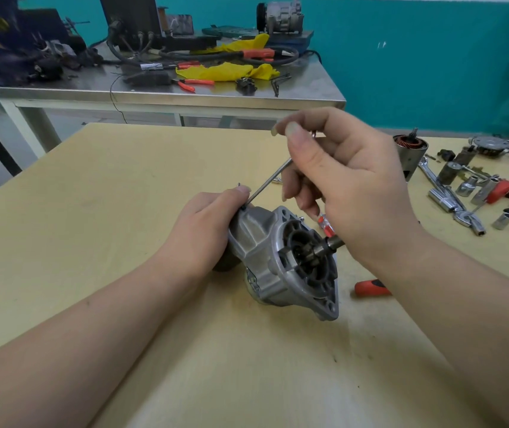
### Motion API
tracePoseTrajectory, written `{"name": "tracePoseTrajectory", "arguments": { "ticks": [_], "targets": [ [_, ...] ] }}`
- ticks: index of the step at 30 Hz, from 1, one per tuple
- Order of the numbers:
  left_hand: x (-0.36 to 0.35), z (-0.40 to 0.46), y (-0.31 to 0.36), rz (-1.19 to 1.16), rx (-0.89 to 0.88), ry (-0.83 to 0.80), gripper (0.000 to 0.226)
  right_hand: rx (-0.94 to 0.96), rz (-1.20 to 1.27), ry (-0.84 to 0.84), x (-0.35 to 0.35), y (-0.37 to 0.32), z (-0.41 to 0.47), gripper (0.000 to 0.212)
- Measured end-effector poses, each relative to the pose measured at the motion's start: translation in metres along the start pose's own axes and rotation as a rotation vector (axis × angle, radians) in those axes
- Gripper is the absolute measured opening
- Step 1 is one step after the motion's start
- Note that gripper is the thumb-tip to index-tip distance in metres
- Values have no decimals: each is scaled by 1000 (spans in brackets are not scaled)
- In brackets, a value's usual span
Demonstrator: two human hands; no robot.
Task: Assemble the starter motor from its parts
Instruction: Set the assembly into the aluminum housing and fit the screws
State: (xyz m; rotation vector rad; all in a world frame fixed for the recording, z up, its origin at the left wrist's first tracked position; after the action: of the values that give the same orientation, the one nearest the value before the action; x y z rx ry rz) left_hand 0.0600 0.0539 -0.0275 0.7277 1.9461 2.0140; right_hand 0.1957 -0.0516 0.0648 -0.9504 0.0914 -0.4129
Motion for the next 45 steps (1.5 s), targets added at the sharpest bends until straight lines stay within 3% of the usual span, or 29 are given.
{"name": "tracePoseTrajectory", "arguments": {
  "ticks": [9, 13, 20, 24, 28, 32, 34, 37, 39, 42, 45],
  "targets": [
    [-1, 1, 1, -27, 3, -7, 62, 82, 0, 79, 4, 0, 0, 9],
    [-1, -1, 3, -27, -1, -14, 67, 31, 127, 112, 4, 5, -1, 12],
    [0, -3, 2, -26, 9, -10, 65, -84, 278, -13, -5, 15, 3, 32],
    [0, -2, 2, -19, 18, -11, 68, -19, 85, -23, -4, 11, 2, 27],
    [-1, 0, 4, 9, 9, -6, 70, 159, -254, 14, -5, -4, -4, 38],
    [-2, 0, 4, -15, -2, -10, 71, 165, -224, -46, -8, -6, -5, 45],
    [-1, -1, 3, -17, -10, 5, 68, 80, -158, -59, -8, -1, -3, 49],
    [0, -1, 0, -37, -22, 16, 61, -99, -58, -50, -7, 8, -1, 31],
    [0, -1, 0, -45, -26, 7, 64, -68, -184, -41, -5, 3, 0, 23],
    [-1, 0, 1, -66, -14, -1, 69, 72, -420, -17, -6, -10, -3, 34],
    [-2, -2, 0, -74, -33, 6, 73, 66, -527, 14, -6, -14, -5, 36]
  ]
}}
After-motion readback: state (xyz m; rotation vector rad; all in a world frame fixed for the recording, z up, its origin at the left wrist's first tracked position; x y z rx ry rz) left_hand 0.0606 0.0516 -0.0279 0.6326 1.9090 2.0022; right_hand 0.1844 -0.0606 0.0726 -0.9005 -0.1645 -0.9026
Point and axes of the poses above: each hand's wrist, its own z-axis towards the middle knuckle, its own x-axis out of the back of the hand, y = z × x, the point moved 7 cm from there along z, towards the middle knuckle, and after that the axes turned 5 degrees about x, right-handed, at the moved point
